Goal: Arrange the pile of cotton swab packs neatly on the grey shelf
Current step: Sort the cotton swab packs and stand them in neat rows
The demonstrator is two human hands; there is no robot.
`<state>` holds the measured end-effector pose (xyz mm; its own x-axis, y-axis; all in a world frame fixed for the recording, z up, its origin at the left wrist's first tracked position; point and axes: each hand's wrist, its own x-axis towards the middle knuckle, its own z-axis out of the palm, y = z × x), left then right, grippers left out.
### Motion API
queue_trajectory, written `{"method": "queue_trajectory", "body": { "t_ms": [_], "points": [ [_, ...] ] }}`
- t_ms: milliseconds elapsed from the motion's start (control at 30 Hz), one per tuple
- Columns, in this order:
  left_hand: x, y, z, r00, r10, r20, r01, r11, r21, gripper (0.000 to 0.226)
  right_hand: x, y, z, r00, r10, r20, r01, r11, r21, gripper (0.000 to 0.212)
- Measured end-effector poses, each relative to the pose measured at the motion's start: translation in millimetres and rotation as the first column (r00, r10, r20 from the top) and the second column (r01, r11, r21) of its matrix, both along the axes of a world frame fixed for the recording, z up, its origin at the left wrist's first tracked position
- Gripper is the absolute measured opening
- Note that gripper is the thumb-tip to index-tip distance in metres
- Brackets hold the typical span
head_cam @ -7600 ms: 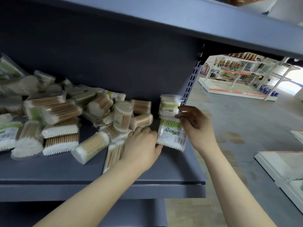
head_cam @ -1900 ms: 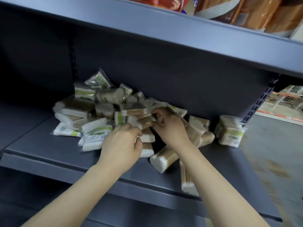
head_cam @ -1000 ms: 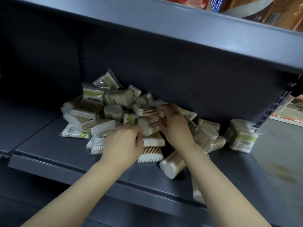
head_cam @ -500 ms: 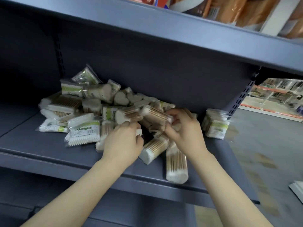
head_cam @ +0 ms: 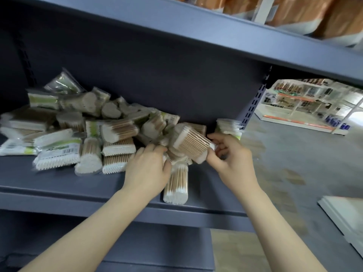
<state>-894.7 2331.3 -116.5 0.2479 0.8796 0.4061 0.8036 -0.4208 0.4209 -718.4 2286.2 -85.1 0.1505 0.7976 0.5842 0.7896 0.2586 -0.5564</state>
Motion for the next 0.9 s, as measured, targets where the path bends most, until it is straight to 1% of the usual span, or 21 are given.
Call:
{"method": "queue_trajectory", "body": {
  "t_ms": [133, 200, 267, 333, 433, 533, 567, 600, 667, 800, 900],
  "points": [
    [21.1, 0.3, -0.1, 0.999, -0.031, 0.018, 0.031, 0.998, -0.046, 0.033, 20.3, -9.8, -3.5, 0.999, -0.022, -0.040, 0.021, 1.000, -0.006, 0.028],
    [32.2, 0.1, 2.1, 0.999, -0.046, 0.002, 0.046, 0.997, -0.064, 0.033, 30.5, -14.3, -4.6, 0.998, -0.030, -0.056, 0.030, 0.999, -0.012, 0.027],
    [44.1, -0.5, 4.1, 0.997, -0.074, -0.003, 0.074, 0.995, -0.068, 0.037, 41.3, -18.2, -6.3, 0.995, -0.032, -0.094, 0.031, 0.999, -0.012, 0.027],
    [55.7, -0.7, 4.3, 0.993, -0.115, 0.006, 0.115, 0.992, -0.059, 0.043, 50.8, -21.8, -7.8, 0.991, -0.046, -0.125, 0.044, 0.999, -0.018, 0.033],
    [71.9, 0.1, 2.5, 0.983, -0.182, 0.016, 0.182, 0.981, -0.063, 0.047, 63.1, -26.2, -10.4, 0.985, -0.056, -0.165, 0.052, 0.998, -0.031, 0.034],
    [85.7, 0.0, 3.6, 0.975, -0.221, 0.016, 0.222, 0.973, -0.067, 0.041, 73.7, -28.4, -13.4, 0.981, -0.044, -0.188, 0.042, 0.999, -0.015, 0.035],
    [89.7, -0.3, 4.6, 0.973, -0.229, 0.030, 0.231, 0.970, -0.078, 0.038, 76.5, -28.7, -14.5, 0.983, -0.043, -0.180, 0.042, 0.999, -0.012, 0.030],
    [93.3, -0.6, 5.6, 0.970, -0.235, 0.056, 0.240, 0.966, -0.094, 0.036, 78.8, -28.4, -15.2, 0.983, -0.047, -0.176, 0.045, 0.999, -0.016, 0.025],
    [99.7, -0.1, 7.4, 0.960, -0.242, 0.144, 0.261, 0.956, -0.136, 0.036, 83.0, -27.8, -16.5, 0.982, -0.058, -0.177, 0.056, 0.998, -0.019, 0.021],
    [109.5, 6.0, 7.8, 0.895, -0.205, 0.395, 0.326, 0.907, -0.267, 0.043, 92.1, -25.8, -21.1, 0.975, -0.046, -0.216, 0.051, 0.999, 0.016, 0.021],
    [114.1, 10.6, 4.5, 0.872, -0.181, 0.456, 0.349, 0.882, -0.317, 0.039, 98.8, -23.1, -25.8, 0.974, -0.041, -0.225, 0.046, 0.999, 0.016, 0.027]
  ]
}}
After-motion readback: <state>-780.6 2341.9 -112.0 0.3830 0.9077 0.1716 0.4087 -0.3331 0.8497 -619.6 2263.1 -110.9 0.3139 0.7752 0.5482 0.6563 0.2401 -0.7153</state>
